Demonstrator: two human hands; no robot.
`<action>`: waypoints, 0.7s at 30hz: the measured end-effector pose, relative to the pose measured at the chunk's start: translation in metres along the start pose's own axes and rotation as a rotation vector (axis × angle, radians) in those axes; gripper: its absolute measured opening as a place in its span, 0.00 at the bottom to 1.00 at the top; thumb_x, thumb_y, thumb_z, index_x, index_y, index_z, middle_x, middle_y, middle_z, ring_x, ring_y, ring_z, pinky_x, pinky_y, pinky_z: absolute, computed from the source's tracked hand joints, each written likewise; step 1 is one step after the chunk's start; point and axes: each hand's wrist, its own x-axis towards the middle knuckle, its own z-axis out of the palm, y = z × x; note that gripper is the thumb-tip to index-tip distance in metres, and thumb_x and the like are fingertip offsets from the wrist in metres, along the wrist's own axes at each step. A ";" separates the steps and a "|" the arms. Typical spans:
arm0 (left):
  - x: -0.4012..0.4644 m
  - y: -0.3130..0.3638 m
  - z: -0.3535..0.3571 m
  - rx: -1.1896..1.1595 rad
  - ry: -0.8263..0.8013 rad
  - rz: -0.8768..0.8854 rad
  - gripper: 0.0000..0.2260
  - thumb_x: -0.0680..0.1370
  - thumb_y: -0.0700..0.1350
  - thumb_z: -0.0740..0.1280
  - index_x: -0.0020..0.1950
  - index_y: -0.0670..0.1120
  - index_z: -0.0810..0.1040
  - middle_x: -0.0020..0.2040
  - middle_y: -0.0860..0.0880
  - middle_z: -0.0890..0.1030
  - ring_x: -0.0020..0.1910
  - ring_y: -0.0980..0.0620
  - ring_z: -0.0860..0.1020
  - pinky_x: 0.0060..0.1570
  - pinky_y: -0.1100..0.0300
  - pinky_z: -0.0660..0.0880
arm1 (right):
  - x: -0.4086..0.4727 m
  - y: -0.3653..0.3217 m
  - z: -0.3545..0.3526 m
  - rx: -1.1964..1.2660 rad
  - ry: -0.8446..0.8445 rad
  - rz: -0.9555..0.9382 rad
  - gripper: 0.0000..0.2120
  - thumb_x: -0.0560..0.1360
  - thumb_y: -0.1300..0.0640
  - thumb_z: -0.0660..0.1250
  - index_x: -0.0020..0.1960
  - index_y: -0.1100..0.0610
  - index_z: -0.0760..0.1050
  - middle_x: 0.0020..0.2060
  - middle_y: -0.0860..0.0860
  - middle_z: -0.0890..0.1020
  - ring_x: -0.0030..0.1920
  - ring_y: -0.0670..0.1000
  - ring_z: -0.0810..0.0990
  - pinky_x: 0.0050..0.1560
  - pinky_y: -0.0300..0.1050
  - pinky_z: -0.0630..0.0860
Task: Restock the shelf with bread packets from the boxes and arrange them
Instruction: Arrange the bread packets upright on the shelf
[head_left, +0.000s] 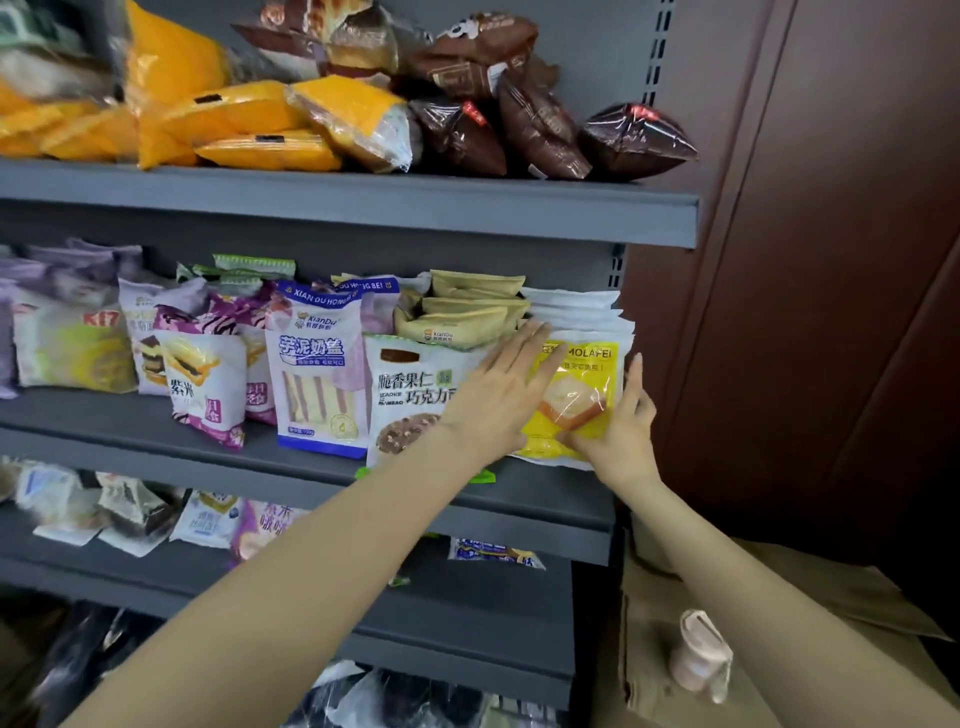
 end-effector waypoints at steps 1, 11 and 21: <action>0.005 0.007 0.000 0.005 -0.064 -0.003 0.48 0.64 0.46 0.77 0.77 0.42 0.54 0.77 0.38 0.55 0.77 0.41 0.54 0.74 0.52 0.55 | 0.005 0.003 -0.002 0.020 -0.043 0.054 0.63 0.62 0.57 0.80 0.76 0.52 0.34 0.72 0.65 0.57 0.73 0.61 0.58 0.69 0.52 0.62; 0.054 0.022 0.020 -0.086 -0.314 -0.239 0.35 0.78 0.40 0.62 0.78 0.43 0.42 0.77 0.38 0.44 0.76 0.39 0.48 0.72 0.51 0.58 | 0.030 0.000 0.006 -0.033 -0.143 0.058 0.60 0.65 0.54 0.78 0.76 0.57 0.34 0.74 0.60 0.57 0.73 0.58 0.61 0.68 0.51 0.64; 0.085 0.019 0.020 -0.031 -0.281 -0.209 0.44 0.72 0.48 0.72 0.77 0.41 0.47 0.75 0.41 0.59 0.74 0.43 0.59 0.71 0.51 0.58 | 0.075 -0.004 -0.035 0.444 -0.304 0.058 0.50 0.66 0.66 0.76 0.76 0.54 0.46 0.64 0.48 0.72 0.62 0.48 0.75 0.60 0.43 0.75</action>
